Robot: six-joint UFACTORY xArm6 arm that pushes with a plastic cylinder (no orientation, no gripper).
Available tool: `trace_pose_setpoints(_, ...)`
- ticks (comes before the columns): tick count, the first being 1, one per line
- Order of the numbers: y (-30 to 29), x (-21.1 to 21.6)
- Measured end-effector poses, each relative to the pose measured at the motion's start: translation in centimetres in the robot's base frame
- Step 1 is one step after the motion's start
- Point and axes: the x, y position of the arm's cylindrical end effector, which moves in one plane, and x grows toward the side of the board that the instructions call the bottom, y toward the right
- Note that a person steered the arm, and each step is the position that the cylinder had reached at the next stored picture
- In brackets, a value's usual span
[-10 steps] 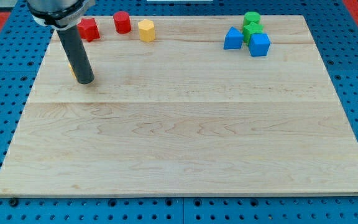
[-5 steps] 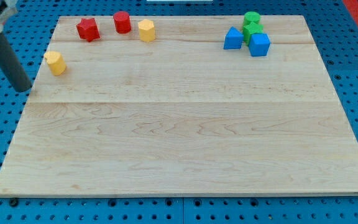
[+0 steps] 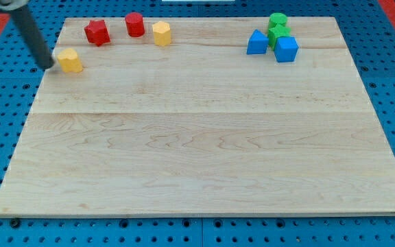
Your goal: Push the yellow heart closer to the yellow hexagon
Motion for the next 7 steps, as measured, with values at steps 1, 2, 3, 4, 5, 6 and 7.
trace_pose_setpoints(1,11.9,-2.0)
trace_pose_setpoints(2,17.4,-2.4)
trace_pose_setpoints(3,15.3,1.5)
trace_pose_setpoints(4,19.8,2.0)
trace_pose_setpoints(5,23.3,1.0)
trace_pose_setpoints(6,23.5,-4.3)
trace_pose_setpoints(7,23.5,-6.5)
